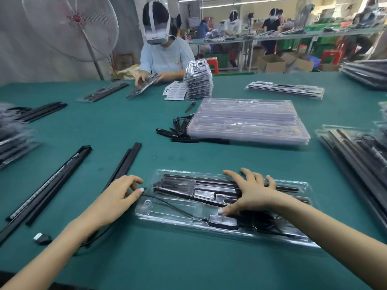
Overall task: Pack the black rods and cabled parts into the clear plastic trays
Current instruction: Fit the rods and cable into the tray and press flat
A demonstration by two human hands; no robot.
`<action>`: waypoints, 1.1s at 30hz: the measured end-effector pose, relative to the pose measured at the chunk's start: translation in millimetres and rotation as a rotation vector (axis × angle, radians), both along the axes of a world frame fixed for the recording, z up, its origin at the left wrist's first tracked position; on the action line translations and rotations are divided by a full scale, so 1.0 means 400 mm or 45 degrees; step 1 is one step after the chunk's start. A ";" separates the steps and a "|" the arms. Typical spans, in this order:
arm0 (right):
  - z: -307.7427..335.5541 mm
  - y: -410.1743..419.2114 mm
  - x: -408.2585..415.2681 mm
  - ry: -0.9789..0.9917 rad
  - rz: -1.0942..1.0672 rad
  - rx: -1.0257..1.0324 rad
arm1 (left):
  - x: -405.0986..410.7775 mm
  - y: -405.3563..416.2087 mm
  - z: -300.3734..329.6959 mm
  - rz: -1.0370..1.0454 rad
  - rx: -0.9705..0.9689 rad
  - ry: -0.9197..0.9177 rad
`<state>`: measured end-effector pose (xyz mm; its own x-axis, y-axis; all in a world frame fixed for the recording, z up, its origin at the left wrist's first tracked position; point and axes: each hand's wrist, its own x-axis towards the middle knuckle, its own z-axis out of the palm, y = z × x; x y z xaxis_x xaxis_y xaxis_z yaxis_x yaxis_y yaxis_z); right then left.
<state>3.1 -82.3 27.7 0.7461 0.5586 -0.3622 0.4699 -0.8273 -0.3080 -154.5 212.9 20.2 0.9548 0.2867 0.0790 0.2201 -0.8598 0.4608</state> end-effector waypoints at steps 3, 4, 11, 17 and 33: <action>-0.004 -0.004 -0.001 -0.007 0.003 0.026 | -0.008 -0.002 -0.011 0.045 -0.009 0.027; -0.005 -0.005 -0.002 -0.008 0.004 0.028 | -0.008 -0.003 -0.015 0.063 -0.010 0.046; -0.009 -0.004 -0.004 -0.035 0.015 0.019 | -0.019 -0.021 -0.017 0.182 0.049 0.076; -0.005 -0.020 0.003 -0.047 -0.017 0.101 | -0.012 -0.047 0.017 0.211 0.367 0.031; 0.096 0.079 0.024 0.087 0.050 0.226 | -0.058 -0.128 0.020 0.243 -0.128 0.057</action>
<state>12.5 -50.6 66.1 0.6992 0.6467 -0.3047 0.4739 -0.7384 -0.4798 -177.6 161.6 28.2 0.8842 0.4671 -0.0007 0.3970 -0.7508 0.5279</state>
